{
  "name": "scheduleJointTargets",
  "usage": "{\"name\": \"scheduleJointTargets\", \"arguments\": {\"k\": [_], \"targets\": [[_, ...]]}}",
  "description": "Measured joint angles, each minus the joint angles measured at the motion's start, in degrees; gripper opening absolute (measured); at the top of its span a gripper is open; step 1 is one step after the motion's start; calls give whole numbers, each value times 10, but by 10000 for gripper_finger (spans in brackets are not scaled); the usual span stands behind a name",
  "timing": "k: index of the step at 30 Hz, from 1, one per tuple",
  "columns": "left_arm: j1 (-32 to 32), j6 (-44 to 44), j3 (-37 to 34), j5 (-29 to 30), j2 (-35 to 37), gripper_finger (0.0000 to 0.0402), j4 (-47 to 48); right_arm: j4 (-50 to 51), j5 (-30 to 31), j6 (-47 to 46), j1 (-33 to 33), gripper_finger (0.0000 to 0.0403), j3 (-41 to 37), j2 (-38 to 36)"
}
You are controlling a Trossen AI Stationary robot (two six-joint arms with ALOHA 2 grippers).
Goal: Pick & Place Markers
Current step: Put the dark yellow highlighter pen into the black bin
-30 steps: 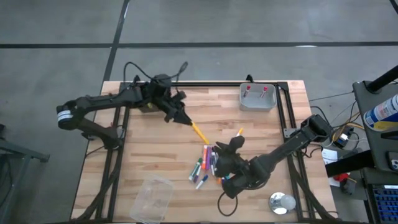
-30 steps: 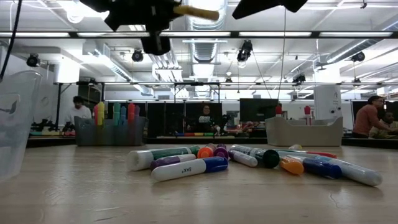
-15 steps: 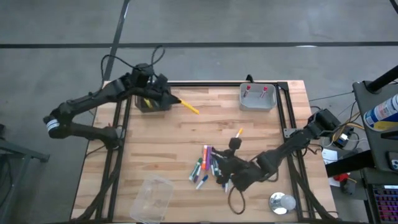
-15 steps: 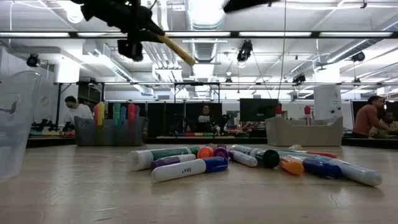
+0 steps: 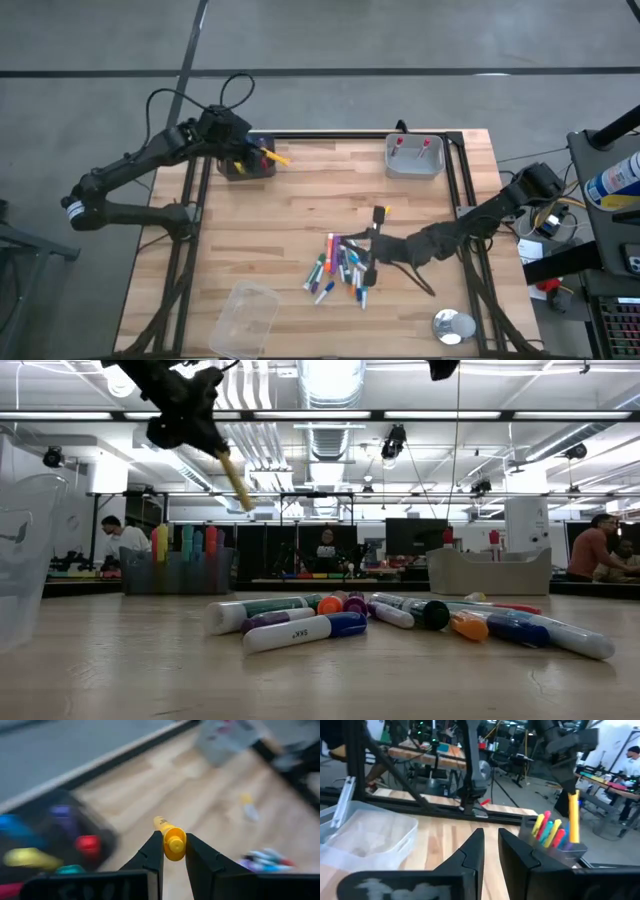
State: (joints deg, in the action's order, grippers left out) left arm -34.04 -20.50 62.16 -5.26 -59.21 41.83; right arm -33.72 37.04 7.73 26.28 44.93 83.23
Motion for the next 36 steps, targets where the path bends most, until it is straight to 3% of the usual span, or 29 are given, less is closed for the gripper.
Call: {"name": "scheduleJointTargets", "arguments": {"k": [5, 12, 17, 24, 36], "targets": [[-1, 25, 36, 88, 2, 55, 51, -3, 0, 7, -8, 52, -4, 2], [-5, 39, 107, 124, -2, 55, 78, 40, 10, 7, -26, 52, -5, 4], [-14, 37, 159, 197, -14, 55, 155, 76, 80, -22, -35, 52, -5, 3], [-30, 13, 196, 202, -30, 55, 210, 72, -85, -36, -56, 52, -5, 2], [-62, 11, 202, 199, -73, 55, 272, 68, -117, -13, -80, 52, -7, -27]]}}
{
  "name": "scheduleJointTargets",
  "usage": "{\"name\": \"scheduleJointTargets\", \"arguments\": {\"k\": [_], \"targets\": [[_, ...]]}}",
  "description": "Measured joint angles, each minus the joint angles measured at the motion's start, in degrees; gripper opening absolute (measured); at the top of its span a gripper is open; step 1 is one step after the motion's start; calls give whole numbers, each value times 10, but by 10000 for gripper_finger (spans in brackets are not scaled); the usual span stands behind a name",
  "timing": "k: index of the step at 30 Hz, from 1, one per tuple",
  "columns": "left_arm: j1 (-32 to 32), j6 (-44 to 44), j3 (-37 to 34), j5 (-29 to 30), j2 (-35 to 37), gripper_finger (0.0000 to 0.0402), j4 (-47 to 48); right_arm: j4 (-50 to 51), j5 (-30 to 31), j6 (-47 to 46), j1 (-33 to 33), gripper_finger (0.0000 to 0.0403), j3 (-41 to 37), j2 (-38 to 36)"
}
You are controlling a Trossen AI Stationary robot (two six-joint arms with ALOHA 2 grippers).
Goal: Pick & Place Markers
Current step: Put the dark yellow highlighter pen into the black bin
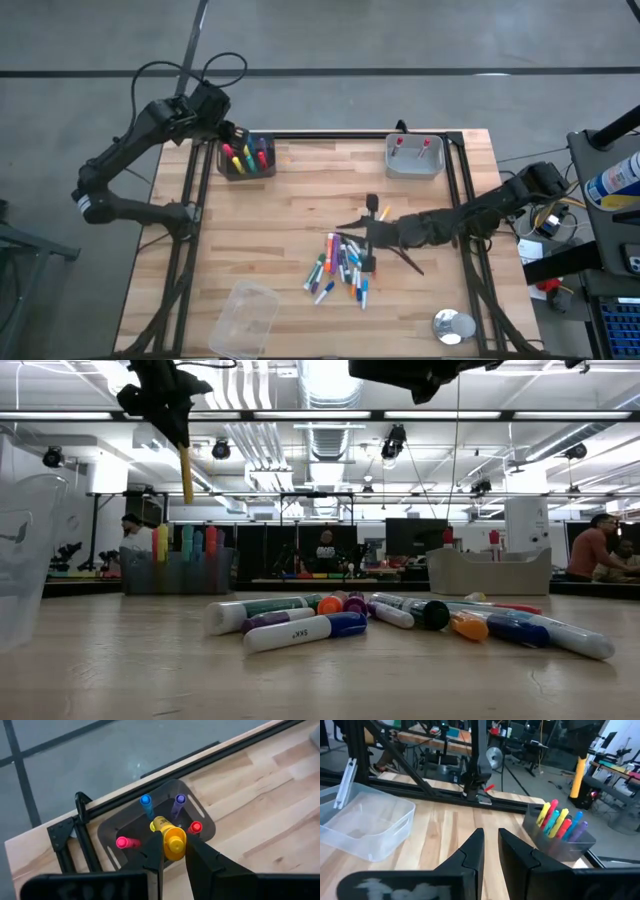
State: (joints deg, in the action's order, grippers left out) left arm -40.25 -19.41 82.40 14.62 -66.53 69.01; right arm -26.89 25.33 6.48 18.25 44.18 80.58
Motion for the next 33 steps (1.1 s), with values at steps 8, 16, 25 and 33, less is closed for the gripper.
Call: {"name": "scheduleJointTargets", "arguments": {"k": [8, 16, 25, 33], "targets": [[-37, 16, 22, -13, -35, 55, 16, 1, -91, 1, -40, 52, -11, -35], [-109, 20, 40, -66, -64, 55, 30, 0, -93, 26, -60, 52, -19, -49], [-185, 20, 52, -92, -97, 55, 43, 1, -89, 43, -63, 52, -22, -47], [-196, 24, 87, -107, -154, 55, 43, 1, -89, 47, -63, 52, -29, -46]]}}
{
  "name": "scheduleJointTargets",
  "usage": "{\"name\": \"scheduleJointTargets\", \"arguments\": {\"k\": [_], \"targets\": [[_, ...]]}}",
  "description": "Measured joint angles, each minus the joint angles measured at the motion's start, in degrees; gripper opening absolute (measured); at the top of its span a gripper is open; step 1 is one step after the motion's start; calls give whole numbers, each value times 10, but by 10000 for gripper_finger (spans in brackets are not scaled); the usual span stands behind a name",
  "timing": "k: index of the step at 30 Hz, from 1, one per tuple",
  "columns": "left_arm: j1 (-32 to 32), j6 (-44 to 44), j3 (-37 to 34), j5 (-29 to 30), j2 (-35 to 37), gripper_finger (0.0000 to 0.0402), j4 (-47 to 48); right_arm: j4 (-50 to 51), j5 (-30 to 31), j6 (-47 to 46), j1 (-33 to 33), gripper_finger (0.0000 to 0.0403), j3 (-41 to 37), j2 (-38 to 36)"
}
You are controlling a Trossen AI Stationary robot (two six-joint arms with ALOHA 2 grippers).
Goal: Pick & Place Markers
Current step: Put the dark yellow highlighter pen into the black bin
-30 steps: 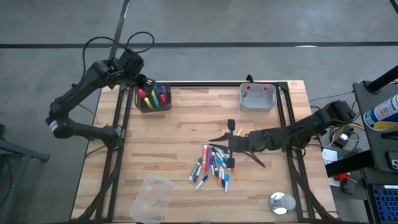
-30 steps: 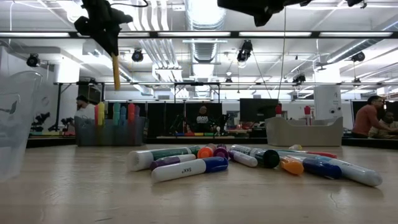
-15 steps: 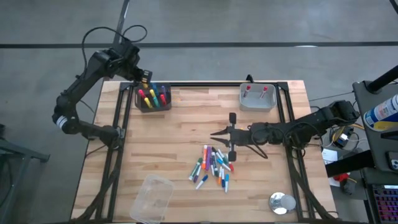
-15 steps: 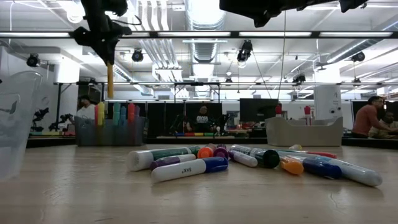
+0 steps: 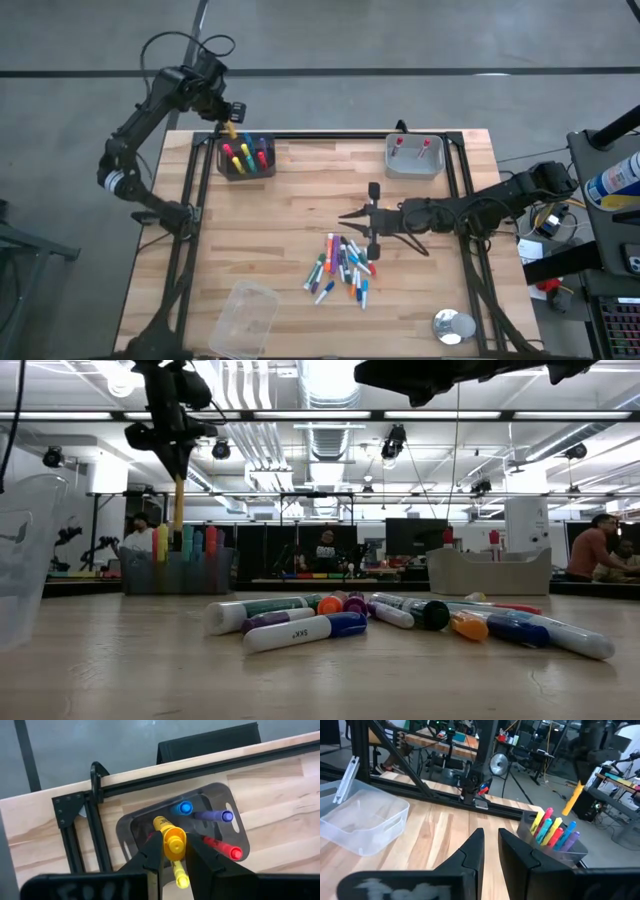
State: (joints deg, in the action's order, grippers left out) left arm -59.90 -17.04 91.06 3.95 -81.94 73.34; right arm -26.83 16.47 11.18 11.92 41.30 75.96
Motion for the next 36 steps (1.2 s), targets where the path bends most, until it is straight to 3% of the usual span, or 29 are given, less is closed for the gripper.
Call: {"name": "scheduleJointTargets", "arguments": {"k": [23, 36], "targets": [[-11, -20, 14, -5, -38, 55, 2, 0, 0, -2, 0, 52, -21, 0], [-15, -23, -38, -5, -38, 55, -26, 0, 0, -5, 1, 52, -21, 0]]}}
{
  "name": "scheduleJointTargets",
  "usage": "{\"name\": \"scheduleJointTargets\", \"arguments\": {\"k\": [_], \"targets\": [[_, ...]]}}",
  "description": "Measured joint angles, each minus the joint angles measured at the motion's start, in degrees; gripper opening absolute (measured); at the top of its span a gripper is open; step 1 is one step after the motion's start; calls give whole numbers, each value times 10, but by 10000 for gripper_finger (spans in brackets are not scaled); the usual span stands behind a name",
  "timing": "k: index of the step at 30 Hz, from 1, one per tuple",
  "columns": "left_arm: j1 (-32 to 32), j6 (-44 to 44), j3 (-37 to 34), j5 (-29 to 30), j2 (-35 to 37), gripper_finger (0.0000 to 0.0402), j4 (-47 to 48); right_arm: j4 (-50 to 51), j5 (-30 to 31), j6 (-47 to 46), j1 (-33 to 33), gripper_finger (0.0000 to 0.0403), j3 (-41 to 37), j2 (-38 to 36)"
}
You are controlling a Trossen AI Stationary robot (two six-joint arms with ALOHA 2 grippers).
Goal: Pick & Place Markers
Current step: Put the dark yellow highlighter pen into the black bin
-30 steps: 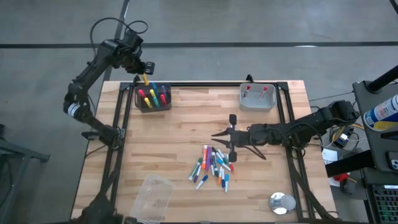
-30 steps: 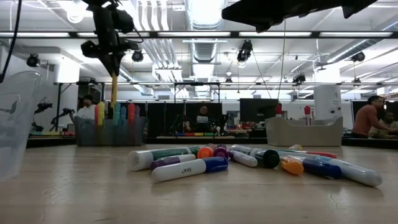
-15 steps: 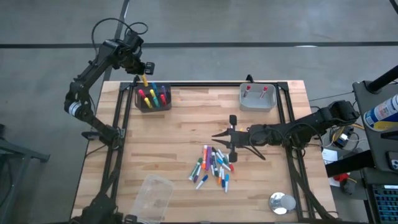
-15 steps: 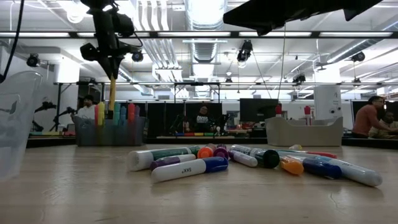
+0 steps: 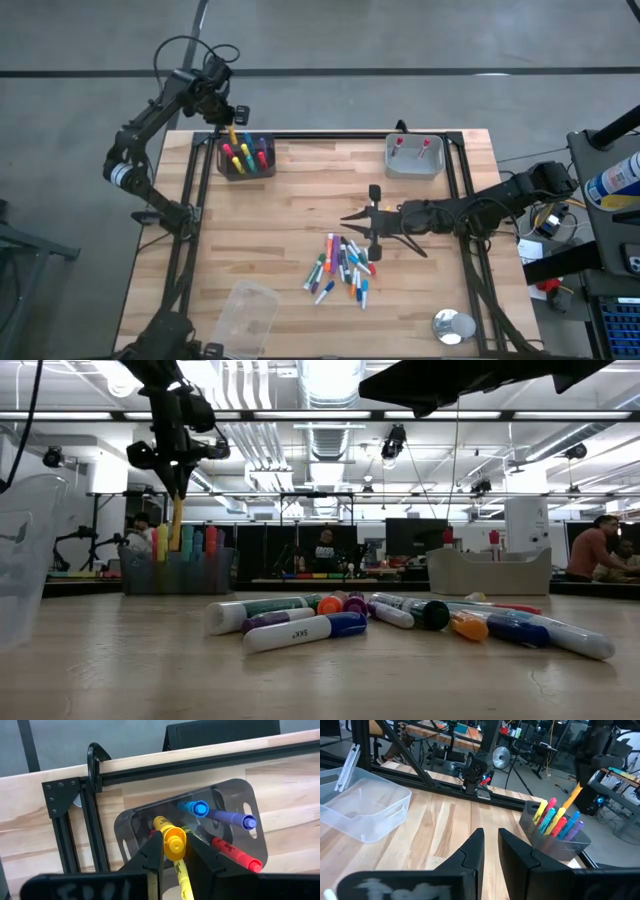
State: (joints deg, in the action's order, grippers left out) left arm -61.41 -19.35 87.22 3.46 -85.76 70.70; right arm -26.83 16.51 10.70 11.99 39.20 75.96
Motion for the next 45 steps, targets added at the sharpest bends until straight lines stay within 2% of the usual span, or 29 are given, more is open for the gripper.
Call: {"name": "scheduleJointTargets", "arguments": {"k": [45], "targets": [[-1, -2, -128, -7, 2, 55, -137, 0, 0, -1, 0, 52, -3, 0]]}}
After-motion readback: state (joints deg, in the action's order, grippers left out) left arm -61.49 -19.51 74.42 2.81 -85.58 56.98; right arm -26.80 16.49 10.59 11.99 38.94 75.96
